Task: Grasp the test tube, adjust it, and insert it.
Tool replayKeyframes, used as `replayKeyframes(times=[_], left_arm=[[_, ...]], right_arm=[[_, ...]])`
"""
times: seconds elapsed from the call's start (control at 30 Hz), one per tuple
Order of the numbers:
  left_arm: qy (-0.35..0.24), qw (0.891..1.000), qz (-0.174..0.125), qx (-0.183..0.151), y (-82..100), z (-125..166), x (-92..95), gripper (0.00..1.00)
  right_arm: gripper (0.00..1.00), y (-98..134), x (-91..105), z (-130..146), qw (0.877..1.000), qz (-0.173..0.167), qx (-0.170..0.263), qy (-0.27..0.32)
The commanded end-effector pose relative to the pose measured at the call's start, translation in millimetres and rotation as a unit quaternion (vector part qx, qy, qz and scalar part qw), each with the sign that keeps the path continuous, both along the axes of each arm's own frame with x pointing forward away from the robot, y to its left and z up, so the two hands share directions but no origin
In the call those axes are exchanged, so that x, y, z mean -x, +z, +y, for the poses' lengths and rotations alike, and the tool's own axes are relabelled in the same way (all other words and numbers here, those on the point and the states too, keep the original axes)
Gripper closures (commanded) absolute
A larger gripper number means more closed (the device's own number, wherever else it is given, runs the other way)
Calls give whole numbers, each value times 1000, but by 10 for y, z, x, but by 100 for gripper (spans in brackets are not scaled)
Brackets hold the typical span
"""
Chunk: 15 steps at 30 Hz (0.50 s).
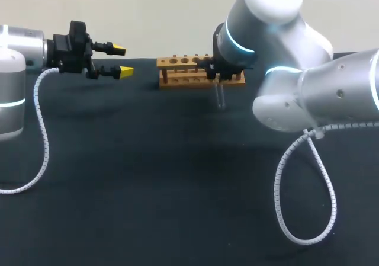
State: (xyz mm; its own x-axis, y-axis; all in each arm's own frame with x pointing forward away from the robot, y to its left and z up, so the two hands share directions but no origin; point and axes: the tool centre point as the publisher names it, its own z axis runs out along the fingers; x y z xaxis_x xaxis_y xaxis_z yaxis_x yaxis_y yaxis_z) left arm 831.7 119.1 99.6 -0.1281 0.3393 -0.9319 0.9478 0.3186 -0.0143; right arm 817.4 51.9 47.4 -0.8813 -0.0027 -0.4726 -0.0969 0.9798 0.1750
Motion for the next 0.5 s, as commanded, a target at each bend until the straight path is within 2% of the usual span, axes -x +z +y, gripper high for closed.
replayKeyframes(times=[0.03,0.5], left_arm=[[0,1000,-2,1,-11,9,6,0],[0,1000,-2,1,-11,9,6,0]], right_arm=[[100,-46,-46,13,1000,9,-2,4],[100,-117,-17,36,1000,20,-9,3]])
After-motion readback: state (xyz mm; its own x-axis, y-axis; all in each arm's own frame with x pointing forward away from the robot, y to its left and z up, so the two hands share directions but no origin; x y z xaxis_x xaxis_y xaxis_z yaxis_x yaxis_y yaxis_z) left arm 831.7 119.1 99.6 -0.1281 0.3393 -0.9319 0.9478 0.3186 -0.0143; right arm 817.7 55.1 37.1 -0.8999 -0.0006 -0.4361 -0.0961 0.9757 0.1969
